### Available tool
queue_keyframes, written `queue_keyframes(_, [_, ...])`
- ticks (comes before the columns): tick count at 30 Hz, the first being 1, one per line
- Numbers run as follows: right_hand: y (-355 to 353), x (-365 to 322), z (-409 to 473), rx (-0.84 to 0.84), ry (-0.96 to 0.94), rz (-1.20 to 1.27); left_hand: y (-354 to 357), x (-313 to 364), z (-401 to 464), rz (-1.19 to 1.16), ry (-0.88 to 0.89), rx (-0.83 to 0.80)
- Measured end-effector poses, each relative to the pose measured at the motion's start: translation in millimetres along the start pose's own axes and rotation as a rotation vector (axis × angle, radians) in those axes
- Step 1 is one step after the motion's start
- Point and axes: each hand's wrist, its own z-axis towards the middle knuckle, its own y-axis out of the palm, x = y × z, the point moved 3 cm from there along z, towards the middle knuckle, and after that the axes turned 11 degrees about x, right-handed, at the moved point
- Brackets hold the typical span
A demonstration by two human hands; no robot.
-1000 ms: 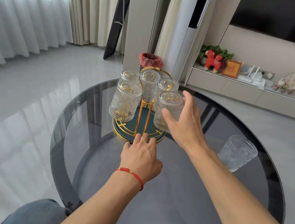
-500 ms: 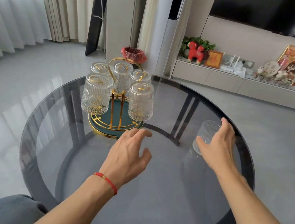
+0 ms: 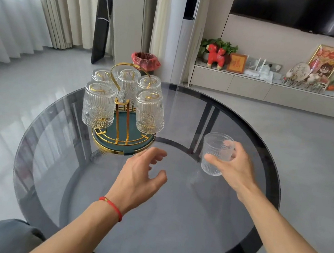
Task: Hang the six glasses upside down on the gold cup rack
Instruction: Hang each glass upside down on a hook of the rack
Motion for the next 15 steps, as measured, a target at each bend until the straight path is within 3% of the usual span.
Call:
queue_keyframes(8, [21.0,-62.6,-54.9,-0.467,-0.337,0.196,-5.8,8.7,-1.4,-0.427,-0.235,-0.171])
queue_keyframes(12, [39.3,-72.2,-72.0,-0.511,-0.369,0.2,-17.8,6.4,-0.8,-0.405,-0.233,-0.01])
queue_keyframes(15, [46.3,-77.7,-75.3,-0.541,-0.226,0.283,-30.3,0.5,3.8,-0.546,-0.338,0.109])
